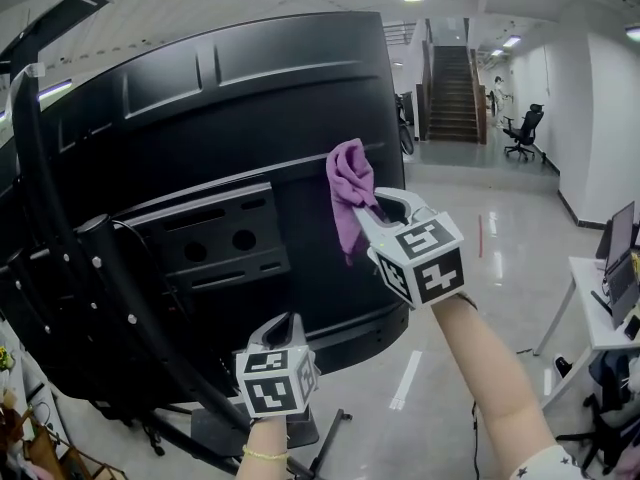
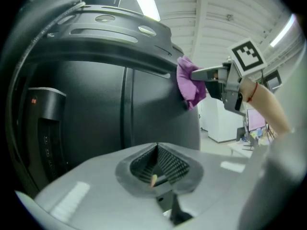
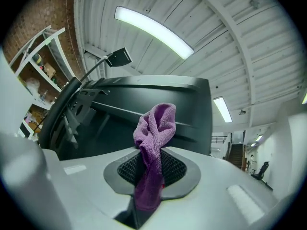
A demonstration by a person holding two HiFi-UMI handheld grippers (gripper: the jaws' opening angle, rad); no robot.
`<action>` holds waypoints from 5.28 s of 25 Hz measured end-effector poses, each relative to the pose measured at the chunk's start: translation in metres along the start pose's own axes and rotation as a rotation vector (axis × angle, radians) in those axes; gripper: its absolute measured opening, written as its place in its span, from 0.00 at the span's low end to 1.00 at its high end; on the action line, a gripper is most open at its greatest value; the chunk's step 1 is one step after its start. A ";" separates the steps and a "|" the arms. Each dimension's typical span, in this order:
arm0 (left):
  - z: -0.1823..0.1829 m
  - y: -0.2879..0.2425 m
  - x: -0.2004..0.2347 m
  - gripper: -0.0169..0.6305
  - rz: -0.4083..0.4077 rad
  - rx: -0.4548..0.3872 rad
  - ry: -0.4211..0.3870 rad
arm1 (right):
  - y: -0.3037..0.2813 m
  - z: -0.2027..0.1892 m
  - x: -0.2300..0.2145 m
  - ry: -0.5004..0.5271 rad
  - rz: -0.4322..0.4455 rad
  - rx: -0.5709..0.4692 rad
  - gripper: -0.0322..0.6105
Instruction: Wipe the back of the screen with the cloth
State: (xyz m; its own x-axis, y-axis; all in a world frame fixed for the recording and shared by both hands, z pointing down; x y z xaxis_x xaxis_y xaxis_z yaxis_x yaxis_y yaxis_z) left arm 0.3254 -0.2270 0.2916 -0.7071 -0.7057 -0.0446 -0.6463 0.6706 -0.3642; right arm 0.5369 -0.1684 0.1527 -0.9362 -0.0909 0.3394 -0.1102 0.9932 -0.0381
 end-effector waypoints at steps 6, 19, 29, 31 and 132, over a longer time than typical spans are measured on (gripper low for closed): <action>0.013 0.002 0.003 0.04 0.004 -0.028 -0.008 | 0.019 -0.021 -0.064 -0.046 -0.169 0.078 0.16; 0.053 0.025 0.008 0.04 -0.035 0.026 0.014 | 0.010 0.160 0.028 0.052 0.069 -0.162 0.16; 0.065 0.041 0.022 0.04 0.004 0.042 0.010 | -0.031 0.240 0.125 0.200 0.212 -0.147 0.16; 0.067 0.044 0.024 0.04 0.011 0.031 0.017 | -0.033 0.242 0.130 0.225 0.195 -0.145 0.16; -0.297 0.372 0.690 0.04 0.289 0.006 0.212 | -0.127 0.023 0.876 -0.047 0.129 0.245 0.16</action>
State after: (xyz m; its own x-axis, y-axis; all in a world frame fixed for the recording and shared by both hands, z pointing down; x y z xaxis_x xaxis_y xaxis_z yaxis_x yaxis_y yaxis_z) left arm -0.4876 -0.3967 0.4020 -0.9045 -0.4239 0.0471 -0.4099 0.8335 -0.3705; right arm -0.2766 -0.3760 0.4330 -0.9616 0.0266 0.2731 -0.0607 0.9500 -0.3062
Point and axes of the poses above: the fingertips, and each gripper's own axes: y backward along the fingers, x to its left, z out of its top, the point moved 10 cm from there along y, backward along the fingers, and after that the axes turned 13 degrees about x, right-handed, at the moved point
